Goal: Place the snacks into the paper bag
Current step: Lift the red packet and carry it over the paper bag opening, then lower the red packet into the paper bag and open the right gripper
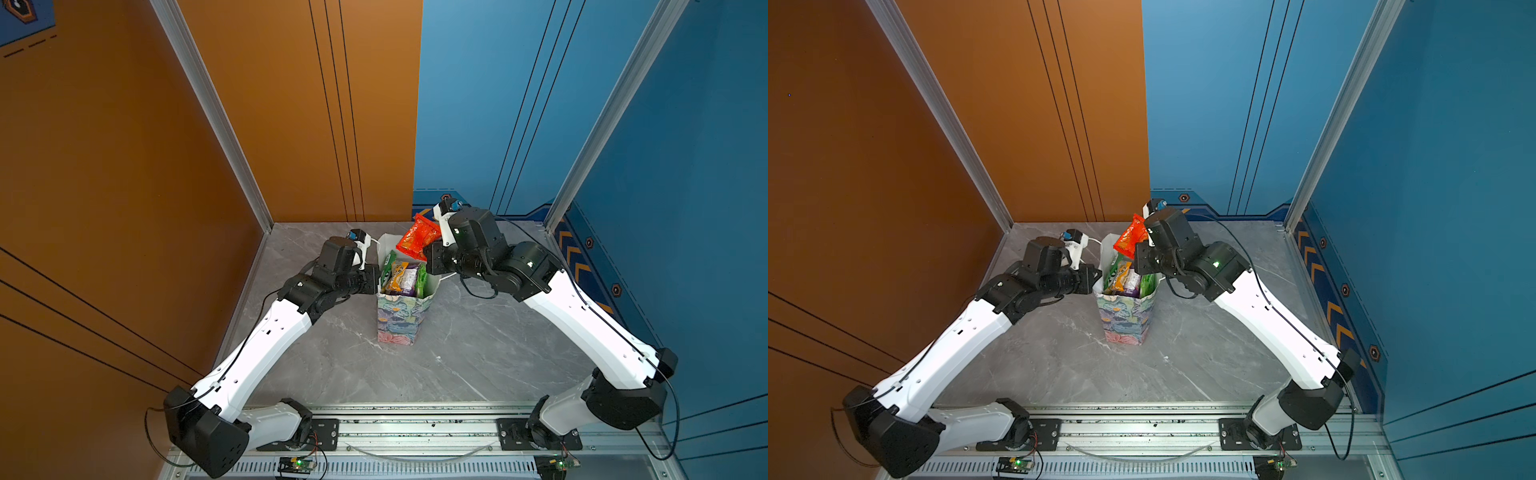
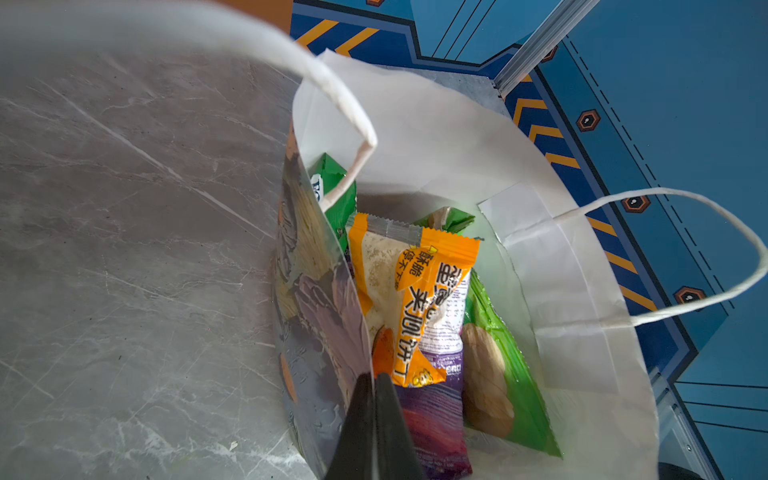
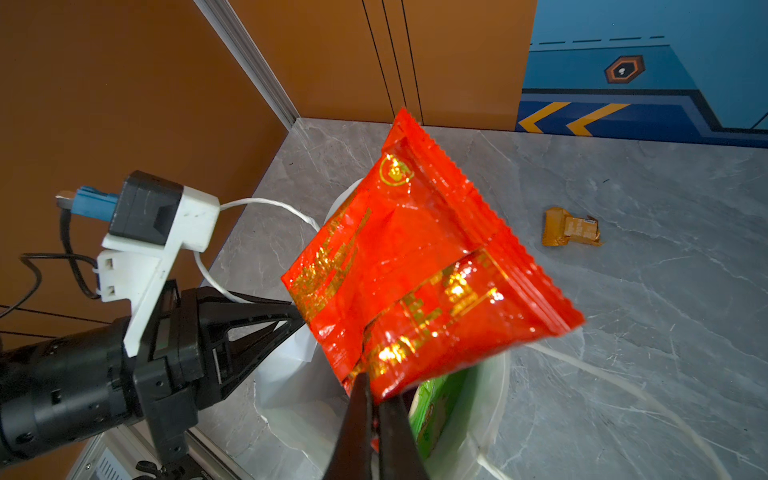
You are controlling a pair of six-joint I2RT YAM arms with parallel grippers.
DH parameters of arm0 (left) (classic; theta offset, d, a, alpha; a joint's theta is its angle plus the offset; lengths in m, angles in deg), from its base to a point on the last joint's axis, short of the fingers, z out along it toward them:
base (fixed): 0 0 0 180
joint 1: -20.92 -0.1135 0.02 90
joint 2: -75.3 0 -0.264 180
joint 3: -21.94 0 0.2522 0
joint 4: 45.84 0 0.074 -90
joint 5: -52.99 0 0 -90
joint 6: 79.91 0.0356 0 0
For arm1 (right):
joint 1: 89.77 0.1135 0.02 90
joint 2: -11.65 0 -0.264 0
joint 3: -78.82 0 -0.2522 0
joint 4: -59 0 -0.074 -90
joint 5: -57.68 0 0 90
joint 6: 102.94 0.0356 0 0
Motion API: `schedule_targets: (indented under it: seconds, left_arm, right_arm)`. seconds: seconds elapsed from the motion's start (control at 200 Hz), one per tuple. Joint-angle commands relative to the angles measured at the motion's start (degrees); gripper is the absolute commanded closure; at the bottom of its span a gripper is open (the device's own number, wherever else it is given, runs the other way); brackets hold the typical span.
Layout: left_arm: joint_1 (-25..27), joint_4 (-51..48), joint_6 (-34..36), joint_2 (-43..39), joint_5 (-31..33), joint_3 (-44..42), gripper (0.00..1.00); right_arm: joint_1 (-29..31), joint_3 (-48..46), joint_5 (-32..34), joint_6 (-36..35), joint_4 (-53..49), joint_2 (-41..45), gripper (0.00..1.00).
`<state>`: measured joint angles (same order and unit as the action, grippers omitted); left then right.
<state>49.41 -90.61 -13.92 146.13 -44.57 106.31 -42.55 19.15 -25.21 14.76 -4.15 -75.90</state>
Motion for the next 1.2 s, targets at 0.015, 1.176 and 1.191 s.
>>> schedule_targets:
  seconds: [0.015,1.176,1.191]
  left_arm:
    - [-0.5,3.6,-0.1,-0.8,-0.8,0.2,1.00]
    - [-0.5,3.6,-0.2,-0.9,-1.1,0.2,1.00]
    - [-0.5,3.6,-0.2,-0.9,-1.2,0.2,1.00]
  right_arm:
    - [0.5,2.0,2.2,-1.5,-2.1,-0.9,1.00]
    - [4.5,10.8,4.1,-4.5,-12.3,-17.5,0.75]
    - [4.5,10.8,4.2,-4.5,-12.4,-17.4,0.73]
